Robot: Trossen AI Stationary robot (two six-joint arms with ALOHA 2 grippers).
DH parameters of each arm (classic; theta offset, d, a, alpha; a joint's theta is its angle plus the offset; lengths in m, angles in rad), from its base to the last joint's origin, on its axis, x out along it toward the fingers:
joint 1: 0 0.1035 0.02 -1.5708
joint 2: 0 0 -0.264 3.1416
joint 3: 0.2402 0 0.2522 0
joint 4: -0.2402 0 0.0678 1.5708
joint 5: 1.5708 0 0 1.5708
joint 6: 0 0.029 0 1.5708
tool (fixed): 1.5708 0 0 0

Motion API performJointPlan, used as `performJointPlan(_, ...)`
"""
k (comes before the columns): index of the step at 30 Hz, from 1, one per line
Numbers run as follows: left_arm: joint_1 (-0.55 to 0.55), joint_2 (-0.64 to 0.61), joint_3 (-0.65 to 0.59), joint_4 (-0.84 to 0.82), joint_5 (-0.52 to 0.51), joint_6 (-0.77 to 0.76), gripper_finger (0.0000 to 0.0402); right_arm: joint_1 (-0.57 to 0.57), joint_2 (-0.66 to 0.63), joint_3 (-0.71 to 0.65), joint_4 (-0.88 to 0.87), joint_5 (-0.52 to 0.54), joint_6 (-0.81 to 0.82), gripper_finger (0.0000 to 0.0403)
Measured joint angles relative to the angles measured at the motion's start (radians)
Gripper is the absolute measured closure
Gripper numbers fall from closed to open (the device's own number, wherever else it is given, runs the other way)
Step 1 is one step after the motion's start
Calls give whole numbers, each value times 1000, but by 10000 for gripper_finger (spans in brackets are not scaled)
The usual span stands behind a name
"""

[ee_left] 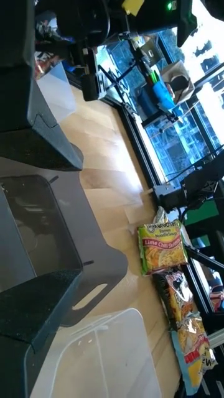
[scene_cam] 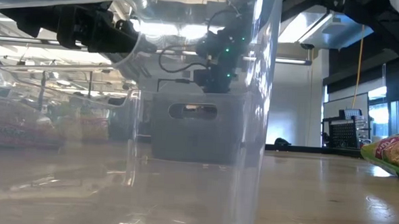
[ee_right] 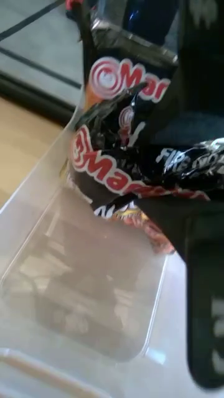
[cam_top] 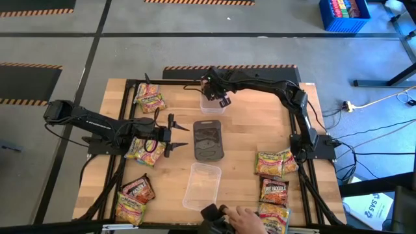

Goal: Sort Maruchan noodles
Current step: Put the middle top black noodle pack into the top transparent bin, then put the left black noodle pack into the top transparent bin

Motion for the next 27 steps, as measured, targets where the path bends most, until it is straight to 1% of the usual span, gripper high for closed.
performJointPlan(4,0,0,0,-3,0,0,137,0,0,0,18,70,1,239)
performJointPlan(8,0,0,0,-3,0,0,137,0,0,0,59,121,16,217)
performJointPlan(11,0,0,0,-3,0,0,137,0,-1,0,96,144,37,215)
performJointPlan(19,0,0,0,-7,0,0,137,7,-4,0,84,153,56,221)
performJointPlan(23,0,0,0,-10,8,-3,137,34,-39,0,58,170,60,221)
performJointPlan(27,0,0,0,-11,47,-3,137,69,-99,0,5,165,106,221)
